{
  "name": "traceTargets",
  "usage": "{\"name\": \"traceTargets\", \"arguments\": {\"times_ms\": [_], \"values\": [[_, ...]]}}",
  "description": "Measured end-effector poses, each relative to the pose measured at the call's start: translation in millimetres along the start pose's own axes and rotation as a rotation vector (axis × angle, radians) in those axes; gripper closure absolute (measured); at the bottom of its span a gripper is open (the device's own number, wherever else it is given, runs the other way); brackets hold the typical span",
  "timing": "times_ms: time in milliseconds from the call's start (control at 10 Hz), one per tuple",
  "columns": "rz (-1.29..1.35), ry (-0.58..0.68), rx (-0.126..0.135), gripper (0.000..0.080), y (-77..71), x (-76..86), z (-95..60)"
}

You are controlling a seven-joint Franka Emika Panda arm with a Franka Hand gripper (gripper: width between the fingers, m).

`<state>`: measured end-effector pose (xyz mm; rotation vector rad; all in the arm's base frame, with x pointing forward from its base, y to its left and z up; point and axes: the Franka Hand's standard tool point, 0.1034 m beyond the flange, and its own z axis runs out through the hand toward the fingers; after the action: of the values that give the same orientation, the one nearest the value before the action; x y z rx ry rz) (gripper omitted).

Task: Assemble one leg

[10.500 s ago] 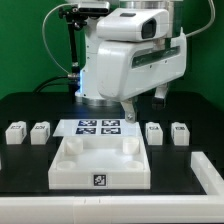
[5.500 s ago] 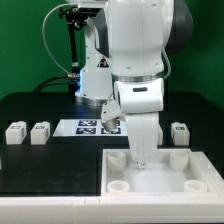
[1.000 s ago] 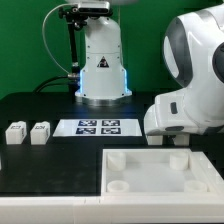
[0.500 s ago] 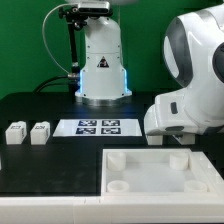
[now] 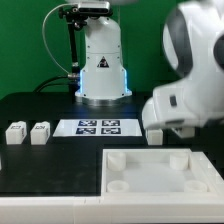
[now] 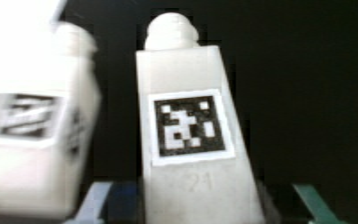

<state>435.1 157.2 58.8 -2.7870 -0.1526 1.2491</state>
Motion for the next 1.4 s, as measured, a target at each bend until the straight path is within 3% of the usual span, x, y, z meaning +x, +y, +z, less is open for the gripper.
{"name": "traceTargets", "arguments": {"times_ms": [200,300,500,600,700,800,900,1000,1100,1200,1400], "values": [[0.008,0.027,-0.006,0.0505,7.9,-21.4,-13.3],[0.022,0.024,-0.016,0.0505,3.4,-31.9,-12.4],[0.014,0.208,-0.007,0.0504,2.9,-10.5,-19.5],[0.009,0.329,-0.011,0.0504,5.0,-10.5,-26.8],[-0.056,0.414,-0.023,0.0504,16.8,-13.0,-50.8],[-0.046,0.534,-0.029,0.0504,26.2,-15.0,-91.2],[-0.060,0.623,-0.081,0.0504,32.5,-24.1,-127.6],[-0.012,0.702,-0.098,0.0504,21.6,-31.0,-147.0],[-0.055,0.835,-0.099,0.0504,14.8,-25.7,-149.9],[-0.056,0.911,-0.096,0.0504,18.4,-25.5,-145.4],[-0.089,1.072,-0.095,0.0504,17.7,-20.1,-152.2]]}}
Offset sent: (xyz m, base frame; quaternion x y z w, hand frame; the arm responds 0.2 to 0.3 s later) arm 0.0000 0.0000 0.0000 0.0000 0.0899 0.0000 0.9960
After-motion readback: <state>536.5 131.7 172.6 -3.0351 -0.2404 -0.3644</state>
